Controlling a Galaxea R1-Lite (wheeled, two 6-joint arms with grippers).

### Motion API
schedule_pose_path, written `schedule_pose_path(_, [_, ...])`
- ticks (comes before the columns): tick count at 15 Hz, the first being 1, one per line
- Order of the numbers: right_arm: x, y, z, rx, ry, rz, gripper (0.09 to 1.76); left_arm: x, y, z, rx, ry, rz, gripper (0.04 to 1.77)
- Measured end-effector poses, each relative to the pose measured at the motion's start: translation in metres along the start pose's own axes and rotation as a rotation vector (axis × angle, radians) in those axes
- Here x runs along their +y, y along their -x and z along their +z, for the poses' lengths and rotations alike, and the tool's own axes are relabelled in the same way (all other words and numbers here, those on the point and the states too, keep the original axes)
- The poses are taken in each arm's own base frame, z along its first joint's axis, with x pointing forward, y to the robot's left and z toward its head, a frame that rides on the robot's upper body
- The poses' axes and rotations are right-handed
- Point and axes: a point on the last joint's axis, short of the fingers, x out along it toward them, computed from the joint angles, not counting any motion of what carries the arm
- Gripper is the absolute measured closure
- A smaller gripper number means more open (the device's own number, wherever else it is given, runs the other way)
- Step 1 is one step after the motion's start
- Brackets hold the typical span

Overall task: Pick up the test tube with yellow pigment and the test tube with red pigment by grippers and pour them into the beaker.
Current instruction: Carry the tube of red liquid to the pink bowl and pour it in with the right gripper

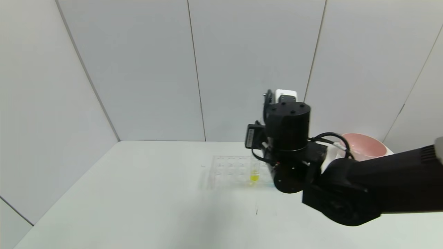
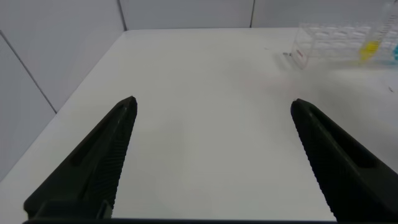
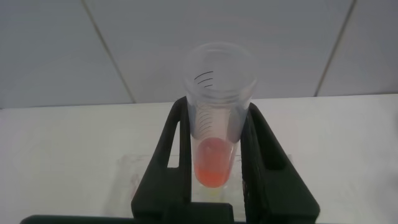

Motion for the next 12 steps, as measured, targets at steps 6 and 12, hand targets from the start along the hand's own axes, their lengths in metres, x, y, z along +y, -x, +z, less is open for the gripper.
schedule_pose_path(6, [-0.160,-0.017,0.044,-0.037,0.000,-0.288,1.33,0.000,0.000,0.000,0.000,0.000,0.000,0.05])
schedule_pose_path(12, [-0.297,0.001,0.076,-0.123,0.196,-0.271,1.33,0.000,0.000,0.000,0.000,0.000,0.000,0.05])
